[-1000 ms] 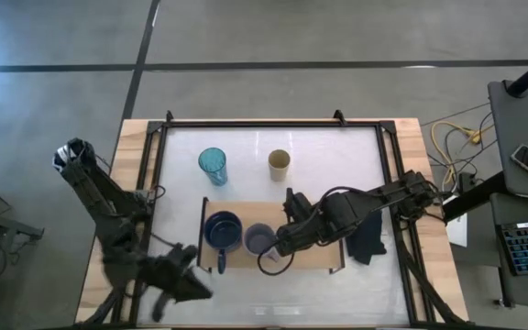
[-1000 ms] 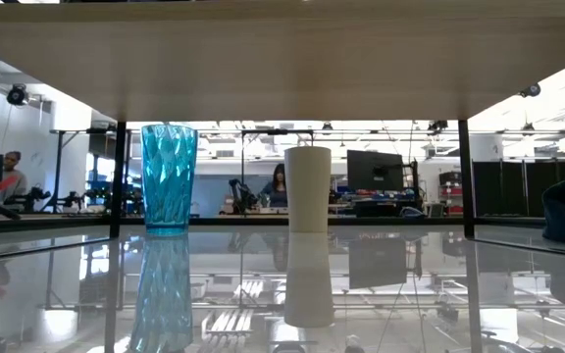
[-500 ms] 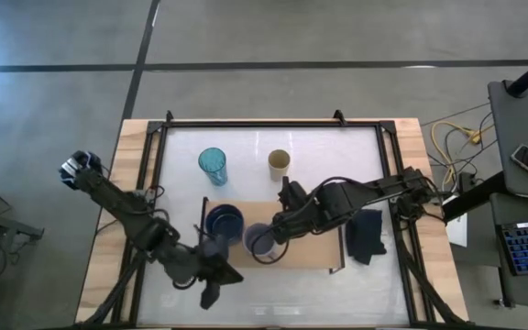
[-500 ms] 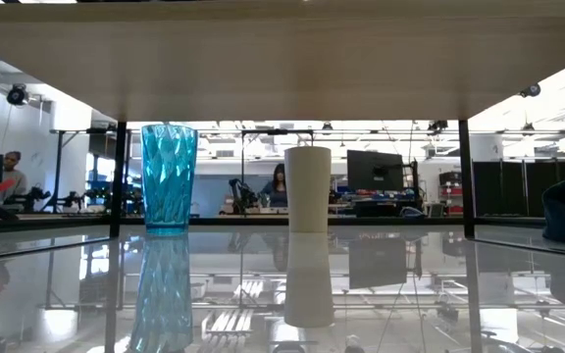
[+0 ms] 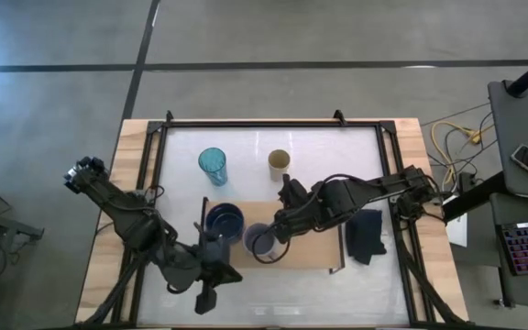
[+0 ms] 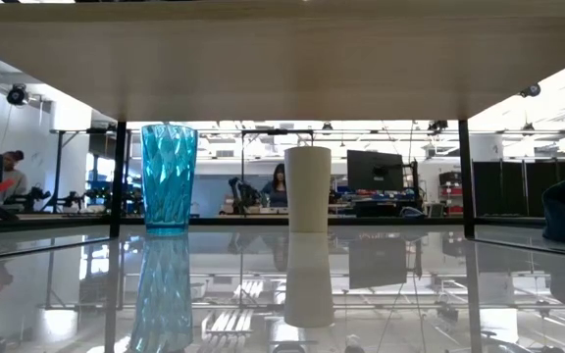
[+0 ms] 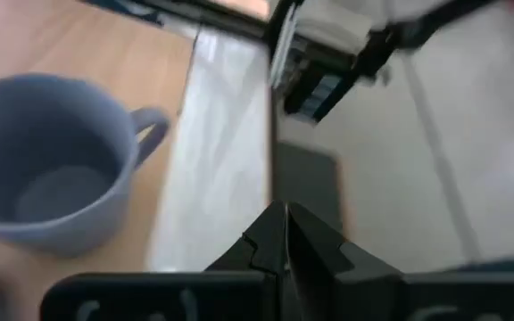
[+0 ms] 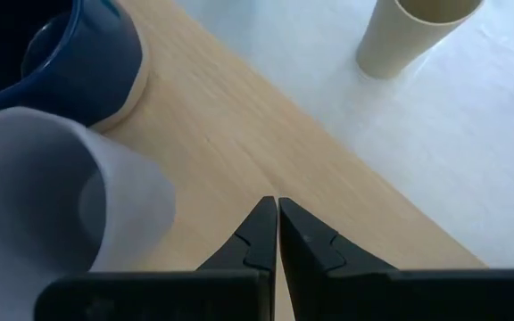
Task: Stack small to large cups/mugs on shelf
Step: Adjust the mugs on the shelf
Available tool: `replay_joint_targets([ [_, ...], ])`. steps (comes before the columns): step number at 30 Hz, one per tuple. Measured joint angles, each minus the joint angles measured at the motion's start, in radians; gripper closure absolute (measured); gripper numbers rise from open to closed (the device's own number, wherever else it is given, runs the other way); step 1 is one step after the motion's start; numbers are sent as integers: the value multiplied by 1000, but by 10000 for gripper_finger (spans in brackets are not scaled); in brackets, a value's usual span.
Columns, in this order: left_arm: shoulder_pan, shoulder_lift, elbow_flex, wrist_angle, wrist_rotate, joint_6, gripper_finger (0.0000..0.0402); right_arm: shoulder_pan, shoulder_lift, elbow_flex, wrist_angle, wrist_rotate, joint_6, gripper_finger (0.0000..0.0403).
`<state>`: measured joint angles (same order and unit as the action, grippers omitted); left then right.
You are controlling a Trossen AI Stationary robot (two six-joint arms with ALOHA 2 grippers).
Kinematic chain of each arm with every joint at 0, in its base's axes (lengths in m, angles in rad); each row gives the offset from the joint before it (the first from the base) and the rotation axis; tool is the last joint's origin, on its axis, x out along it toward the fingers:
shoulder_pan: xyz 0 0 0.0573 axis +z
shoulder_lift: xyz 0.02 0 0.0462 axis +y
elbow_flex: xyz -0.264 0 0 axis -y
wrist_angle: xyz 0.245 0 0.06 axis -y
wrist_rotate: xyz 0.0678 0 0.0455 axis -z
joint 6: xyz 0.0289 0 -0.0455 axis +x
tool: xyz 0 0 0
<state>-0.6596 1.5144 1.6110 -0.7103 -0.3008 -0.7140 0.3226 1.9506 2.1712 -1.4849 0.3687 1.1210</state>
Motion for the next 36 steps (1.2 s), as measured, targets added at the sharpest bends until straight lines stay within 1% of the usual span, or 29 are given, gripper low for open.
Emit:
replay_joint_targets([
  [2, 19, 5, 47, -147, -12, 44, 402, -8, -3, 0, 0, 0, 0, 394],
  [4, 47, 1, 84, -319, -60, 71, 402, -14, -6, 0, 4, 0, 1, 394],
  [6, 81, -12, 107, -451, -104, 87, 402, -15, -7, 0, 7, 0, 4, 394],
  [8, 124, -36, 115, -499, -125, 136, 402, -14, -7, 0, 11, -1, 13, 394],
  [10, 167, -69, 109, -502, -149, 186, 402, -12, -7, 0, 14, -1, 27, 394],
  [13, 252, -103, 90, -501, -205, 222, 402, -11, -7, 0, 36, -1, 31, 394],
  [15, 316, -110, 75, -503, -199, 224, 402, -11, -7, 0, 47, -1, 31, 394],
  [20, 453, -94, 53, -502, -43, 260, 402, -11, -7, 0, 56, -1, 30, 394],
  [25, 529, -65, -20, -503, 65, 316, 402, -11, -7, 0, 55, 0, 30, 394],
  [28, 545, -64, -79, -503, 151, 332, 402, -11, -7, -1, 54, 0, 29, 394],
  [33, 539, -78, -146, -484, 220, 330, 402, -11, -7, -2, 53, 1, 20, 394],
  [36, 526, -91, -155, -470, 253, 330, 402, -11, -7, -2, 53, 12, 19, 394],
])
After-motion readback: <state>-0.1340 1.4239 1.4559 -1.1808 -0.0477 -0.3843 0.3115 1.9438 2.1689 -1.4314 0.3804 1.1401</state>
